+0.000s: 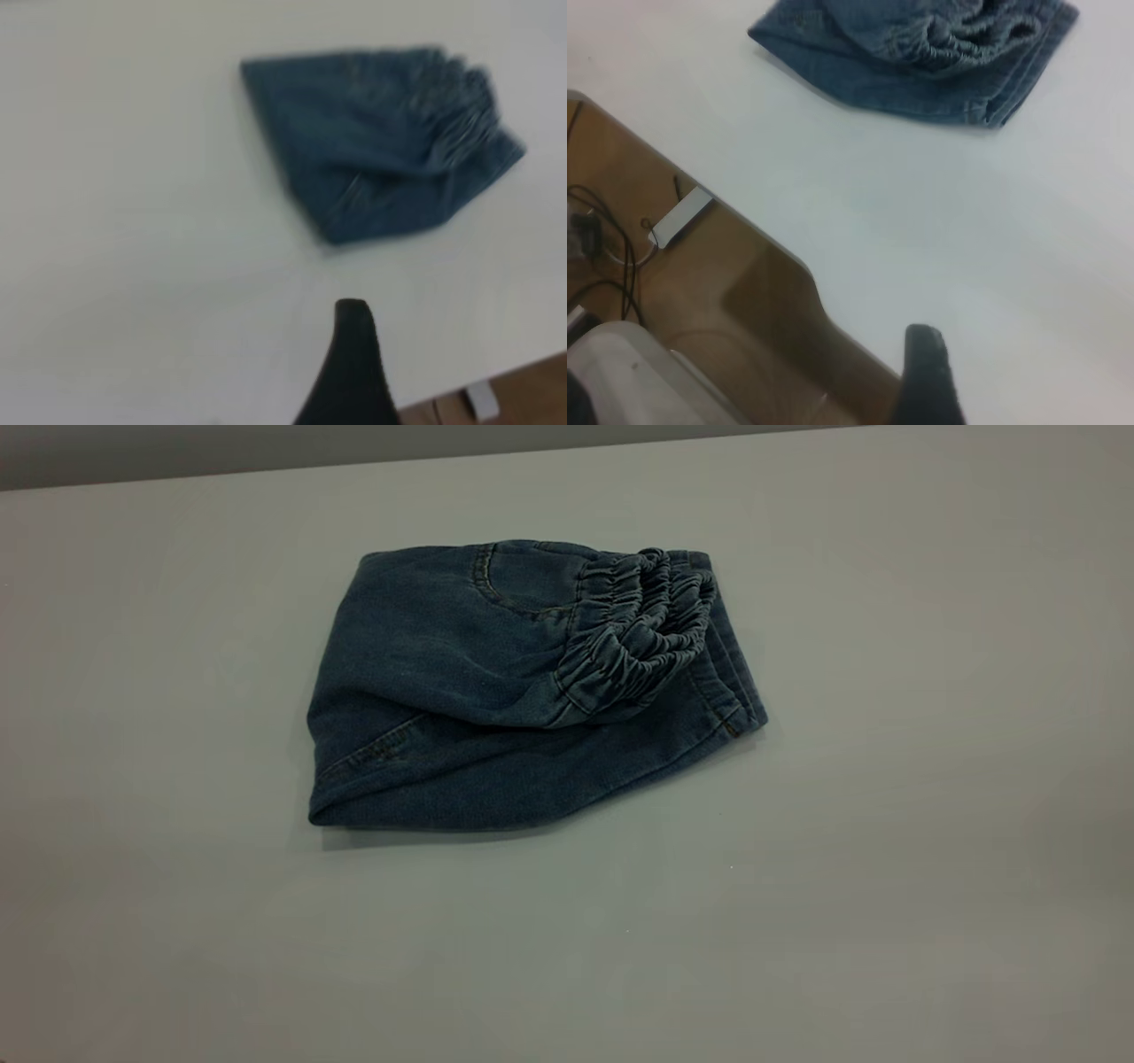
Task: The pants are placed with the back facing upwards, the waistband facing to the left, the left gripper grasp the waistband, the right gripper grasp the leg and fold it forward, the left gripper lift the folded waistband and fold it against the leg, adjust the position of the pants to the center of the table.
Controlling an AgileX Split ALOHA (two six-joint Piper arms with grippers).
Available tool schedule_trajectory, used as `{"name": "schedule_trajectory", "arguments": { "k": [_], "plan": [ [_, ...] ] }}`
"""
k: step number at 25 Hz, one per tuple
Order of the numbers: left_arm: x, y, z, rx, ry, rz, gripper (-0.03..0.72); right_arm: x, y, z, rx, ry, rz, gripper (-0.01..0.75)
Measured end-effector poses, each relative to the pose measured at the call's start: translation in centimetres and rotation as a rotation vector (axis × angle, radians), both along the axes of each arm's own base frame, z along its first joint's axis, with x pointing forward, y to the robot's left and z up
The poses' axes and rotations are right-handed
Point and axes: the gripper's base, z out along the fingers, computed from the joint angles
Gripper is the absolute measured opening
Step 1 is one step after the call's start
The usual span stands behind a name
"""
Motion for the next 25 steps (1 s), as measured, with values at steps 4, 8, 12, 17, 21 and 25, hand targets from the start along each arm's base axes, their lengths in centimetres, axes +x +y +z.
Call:
{"name": "schedule_trajectory", "arguments": {
  "k": [4, 8, 12, 17, 21, 25],
  "plan": [
    [0.9, -0.1, -1.9, 0.024, 0.039, 0.006, 0.529, 0.8, 0.6, -2.3, -0.009, 0.025, -0.003, 0.455],
    [1.8, -0.1, -3.2, 0.034, 0.041, 0.019, 0.529, 1.1, 0.8, -2.4, 0.002, -0.009, -0.006, 0.455],
    [2.5, 0.2, -4.4, 0.107, 0.030, 0.017, 0.529, 1.0, 0.8, -2.5, 0.002, 0.011, -0.002, 0.455],
    [2.5, 0.2, -4.5, 0.121, 0.024, 0.013, 0.529, 1.0, 0.8, -2.5, 0.003, 0.012, -0.002, 0.455],
    [2.5, 0.2, -4.5, 0.122, 0.023, 0.013, 0.529, 1.0, 0.8, -2.5, 0.003, 0.012, -0.002, 0.455],
    [2.5, 0.2, -4.5, 0.122, 0.025, 0.013, 0.529, 0.8, 0.6, -2.4, 0.017, 0.004, -0.032, 0.455]
  ]
}}
